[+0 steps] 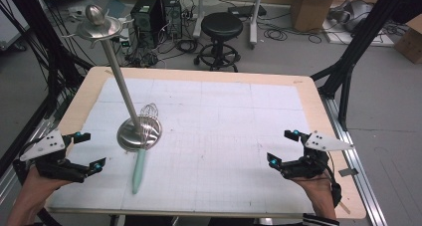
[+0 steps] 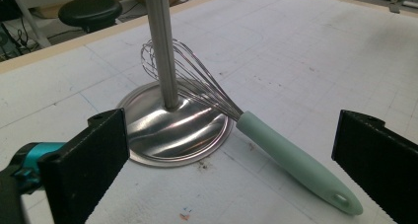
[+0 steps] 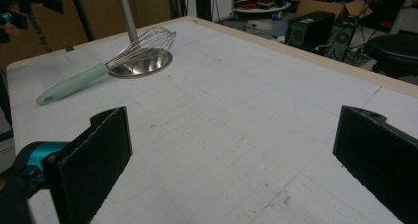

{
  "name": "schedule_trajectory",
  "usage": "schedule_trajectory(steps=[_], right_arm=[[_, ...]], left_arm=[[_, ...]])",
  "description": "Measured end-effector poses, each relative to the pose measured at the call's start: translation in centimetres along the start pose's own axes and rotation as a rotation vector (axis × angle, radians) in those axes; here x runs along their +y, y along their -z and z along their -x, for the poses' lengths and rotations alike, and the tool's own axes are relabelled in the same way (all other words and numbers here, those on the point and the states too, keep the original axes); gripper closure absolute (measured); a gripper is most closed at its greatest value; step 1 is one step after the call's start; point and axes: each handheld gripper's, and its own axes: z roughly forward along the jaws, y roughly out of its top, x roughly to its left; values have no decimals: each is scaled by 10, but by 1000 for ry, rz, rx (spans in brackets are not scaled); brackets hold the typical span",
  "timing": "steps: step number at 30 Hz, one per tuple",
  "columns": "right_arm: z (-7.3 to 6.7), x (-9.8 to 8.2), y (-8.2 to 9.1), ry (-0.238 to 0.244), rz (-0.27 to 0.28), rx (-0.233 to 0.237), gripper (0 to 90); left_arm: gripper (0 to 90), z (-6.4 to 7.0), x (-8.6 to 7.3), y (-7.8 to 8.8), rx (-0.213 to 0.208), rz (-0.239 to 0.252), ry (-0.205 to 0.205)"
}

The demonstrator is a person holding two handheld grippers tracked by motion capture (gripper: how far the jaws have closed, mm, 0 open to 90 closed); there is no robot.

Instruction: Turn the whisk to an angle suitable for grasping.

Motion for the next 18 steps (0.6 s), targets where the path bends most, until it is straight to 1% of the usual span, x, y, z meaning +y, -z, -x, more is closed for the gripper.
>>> schedule_trajectory(steps=[3,5,8,10,11,13,15,17,18], right_arm=[[-1,0,-3,10,-14,13,4],[0,0,-4,13,-22,18,5],[0,0,-3,12,-17,18,4],[1,0,-2,15,-14,12,5],[0,0,-1,13,-14,12,5],[0,-1,0,13,-18,12,4],[0,0,1,12,-18,9,5],[0,0,2,13,-20,9,5],[0,0,2,13,-22,9,4]], left_arm=[[17,-1,2,-1,3,4,0],[17,0,3,-2,-2,0,-10],[17,1,4,-4,0,-3,-12],[17,1,3,-4,5,0,-5],[17,1,4,-3,2,3,-2],[17,1,4,-2,17,26,-11],[17,3,6,-2,20,26,-11],[16,4,6,-3,18,25,-17],[17,5,8,-3,10,28,-18]])
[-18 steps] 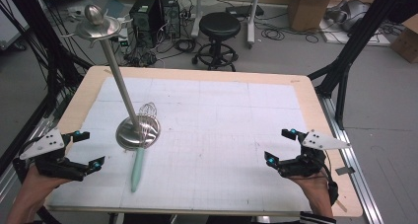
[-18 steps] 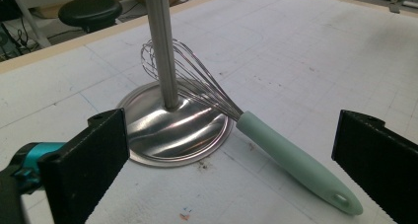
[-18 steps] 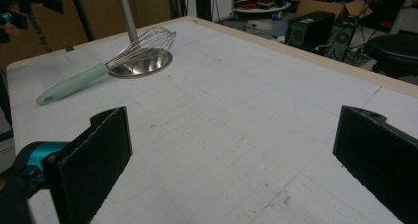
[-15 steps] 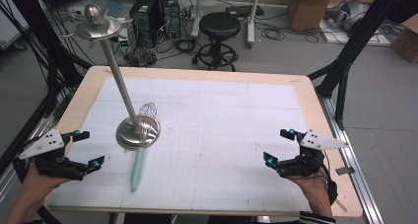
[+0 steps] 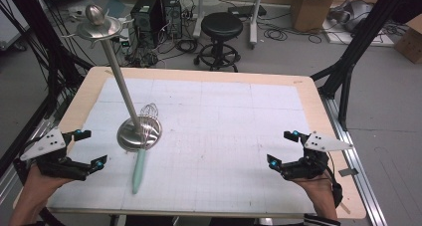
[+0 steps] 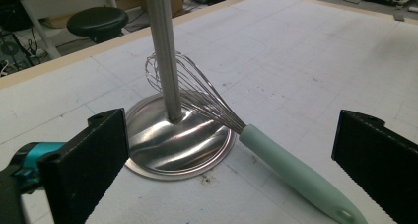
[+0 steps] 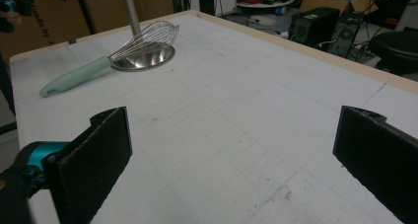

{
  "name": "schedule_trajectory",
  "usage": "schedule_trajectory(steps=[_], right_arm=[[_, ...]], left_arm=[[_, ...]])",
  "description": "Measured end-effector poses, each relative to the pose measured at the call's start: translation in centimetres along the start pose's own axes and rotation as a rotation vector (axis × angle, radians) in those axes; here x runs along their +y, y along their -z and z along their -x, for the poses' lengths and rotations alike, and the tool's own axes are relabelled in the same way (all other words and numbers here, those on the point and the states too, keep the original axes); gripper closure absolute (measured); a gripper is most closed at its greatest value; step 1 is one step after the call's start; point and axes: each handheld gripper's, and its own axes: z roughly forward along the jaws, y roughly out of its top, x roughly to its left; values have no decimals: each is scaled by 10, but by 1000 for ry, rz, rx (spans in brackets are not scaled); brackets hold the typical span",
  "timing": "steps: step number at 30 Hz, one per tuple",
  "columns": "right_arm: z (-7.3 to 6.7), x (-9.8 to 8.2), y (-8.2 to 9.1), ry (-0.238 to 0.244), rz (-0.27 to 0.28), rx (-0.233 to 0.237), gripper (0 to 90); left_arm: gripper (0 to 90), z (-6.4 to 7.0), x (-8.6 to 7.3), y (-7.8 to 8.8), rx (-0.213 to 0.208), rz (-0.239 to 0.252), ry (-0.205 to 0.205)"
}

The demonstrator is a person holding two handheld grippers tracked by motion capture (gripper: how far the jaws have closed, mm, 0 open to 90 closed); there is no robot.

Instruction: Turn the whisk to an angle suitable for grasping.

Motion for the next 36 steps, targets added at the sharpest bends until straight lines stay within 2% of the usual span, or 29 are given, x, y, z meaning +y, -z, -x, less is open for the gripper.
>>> schedule_trajectory(steps=[3,7,14,16,19,20,21,23,24,27,29,32,33,35,36], right_arm=[[1,-1,2,-5,0,-2,5],[1,-2,4,-8,-3,0,4],[1,0,6,-9,2,-3,5],[1,1,5,-5,-1,0,5],[0,1,4,-6,-3,4,5],[0,1,4,-4,-5,8,4],[0,0,3,-4,-5,8,5],[1,0,3,-3,-5,8,5],[1,0,3,-3,-5,8,5],[1,0,3,-10,-11,10,4],[0,0,2,-10,-14,11,5],[0,0,2,-9,-15,15,4],[0,0,2,-9,-15,15,5],[0,0,2,-11,-13,14,4],[1,0,2,-11,-13,15,5]], left_arm=[[17,1,5,1,-9,8,-16],[17,0,10,2,-35,-28,-35],[17,1,27,-1,-97,-110,-148],[17,3,31,-4,-98,-158,-170],[17,4,35,-5,-116,-184,-193],[17,5,37,-6,-124,-198,-208],[17,5,41,-7,-131,-228,-242],[17,6,44,-8,-135,-253,-256],[17,6,44,-8,-135,-253,-256],[17,4,47,-12,-162,-293,-280],[17,4,47,-14,-168,-301,-284],[18,8,43,-20,-191,-346,-316],[18,8,43,-20,-191,-346,-316],[60,11,42,-23,-211,-358,-353],[93,12,42,-24,-218,-357,-351]])
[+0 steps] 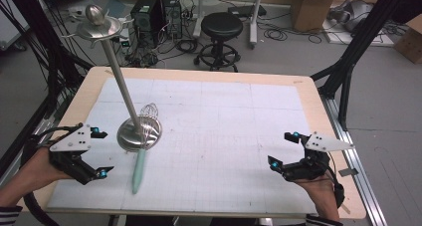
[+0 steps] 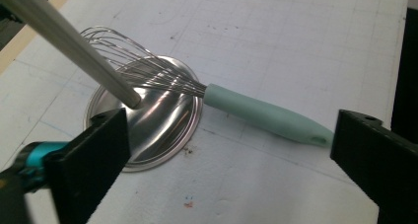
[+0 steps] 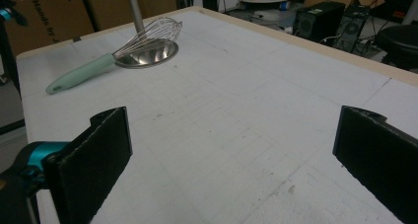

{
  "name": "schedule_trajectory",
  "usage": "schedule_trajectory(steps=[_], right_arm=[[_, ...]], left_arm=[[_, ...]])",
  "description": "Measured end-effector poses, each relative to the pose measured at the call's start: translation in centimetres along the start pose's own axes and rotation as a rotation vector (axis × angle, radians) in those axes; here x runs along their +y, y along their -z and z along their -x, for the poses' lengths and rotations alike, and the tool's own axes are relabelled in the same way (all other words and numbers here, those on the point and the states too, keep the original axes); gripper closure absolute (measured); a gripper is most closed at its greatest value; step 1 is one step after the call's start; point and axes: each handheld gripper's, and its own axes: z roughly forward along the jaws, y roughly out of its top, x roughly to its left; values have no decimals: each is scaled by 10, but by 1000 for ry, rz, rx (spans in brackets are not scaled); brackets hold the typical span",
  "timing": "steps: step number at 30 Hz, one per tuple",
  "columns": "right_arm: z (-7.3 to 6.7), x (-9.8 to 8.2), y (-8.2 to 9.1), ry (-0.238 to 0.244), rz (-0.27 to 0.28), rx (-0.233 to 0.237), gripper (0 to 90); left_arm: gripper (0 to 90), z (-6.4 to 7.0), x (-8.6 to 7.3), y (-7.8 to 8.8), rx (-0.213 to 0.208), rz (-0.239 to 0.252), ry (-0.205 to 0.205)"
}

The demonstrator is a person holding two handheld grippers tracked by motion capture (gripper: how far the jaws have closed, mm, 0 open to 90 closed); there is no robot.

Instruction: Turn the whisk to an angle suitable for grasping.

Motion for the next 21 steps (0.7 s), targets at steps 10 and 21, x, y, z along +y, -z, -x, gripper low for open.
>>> schedule_trajectory(steps=[10,21], right_arm=[[-1,1,-2,0,0,11,4],[-1,1,0,-5,2,10,5]], left_arm=[[217,1,4,-13,-70,-61,-20],[514,4,4,-25,-149,-119,-45]])
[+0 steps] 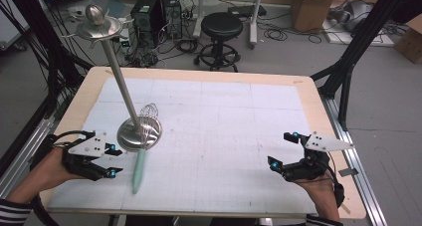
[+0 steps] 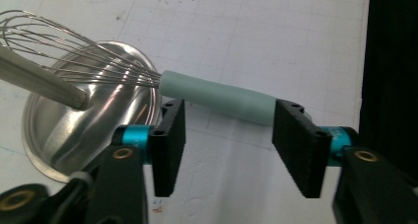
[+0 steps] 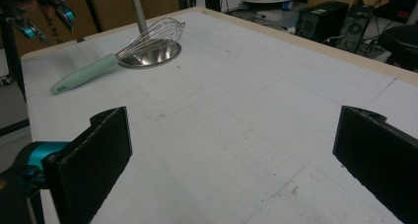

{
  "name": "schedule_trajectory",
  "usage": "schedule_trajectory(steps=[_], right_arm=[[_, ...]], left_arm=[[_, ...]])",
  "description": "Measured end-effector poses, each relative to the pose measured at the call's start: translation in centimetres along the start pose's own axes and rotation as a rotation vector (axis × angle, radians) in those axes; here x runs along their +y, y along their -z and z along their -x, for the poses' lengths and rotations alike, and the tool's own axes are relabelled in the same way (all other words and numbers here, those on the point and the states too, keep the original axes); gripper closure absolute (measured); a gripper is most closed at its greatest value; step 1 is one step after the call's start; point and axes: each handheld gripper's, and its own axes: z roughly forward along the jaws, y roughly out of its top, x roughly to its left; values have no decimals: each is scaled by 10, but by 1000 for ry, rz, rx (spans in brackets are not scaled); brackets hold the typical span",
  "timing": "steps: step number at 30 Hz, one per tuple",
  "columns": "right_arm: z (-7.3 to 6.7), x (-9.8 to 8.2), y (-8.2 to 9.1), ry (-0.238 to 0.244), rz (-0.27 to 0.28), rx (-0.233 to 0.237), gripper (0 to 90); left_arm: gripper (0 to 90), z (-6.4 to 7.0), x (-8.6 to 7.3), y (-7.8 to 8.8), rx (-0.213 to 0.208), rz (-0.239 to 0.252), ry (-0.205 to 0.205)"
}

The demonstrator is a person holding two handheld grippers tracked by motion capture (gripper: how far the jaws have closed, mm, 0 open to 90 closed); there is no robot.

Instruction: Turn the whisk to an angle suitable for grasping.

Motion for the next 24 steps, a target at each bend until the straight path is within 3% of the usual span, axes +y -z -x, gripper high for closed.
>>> schedule_trajectory(steps=[4,8,14,23,24], right_arm=[[0,0,0,2,-1,8,5],[-1,1,0,5,0,9,5],[-1,0,0,1,-1,14,4],[-2,1,-2,3,-8,23,5],[-2,1,-2,2,-6,24,5]], left_arm=[[631,-1,2,-5,-15,-27,0],[734,1,2,-17,-65,-79,-4],[879,2,2,-27,-78,-125,-14],[898,1,0,-39,-80,-169,-7],[899,1,0,-42,-84,-192,-14]])
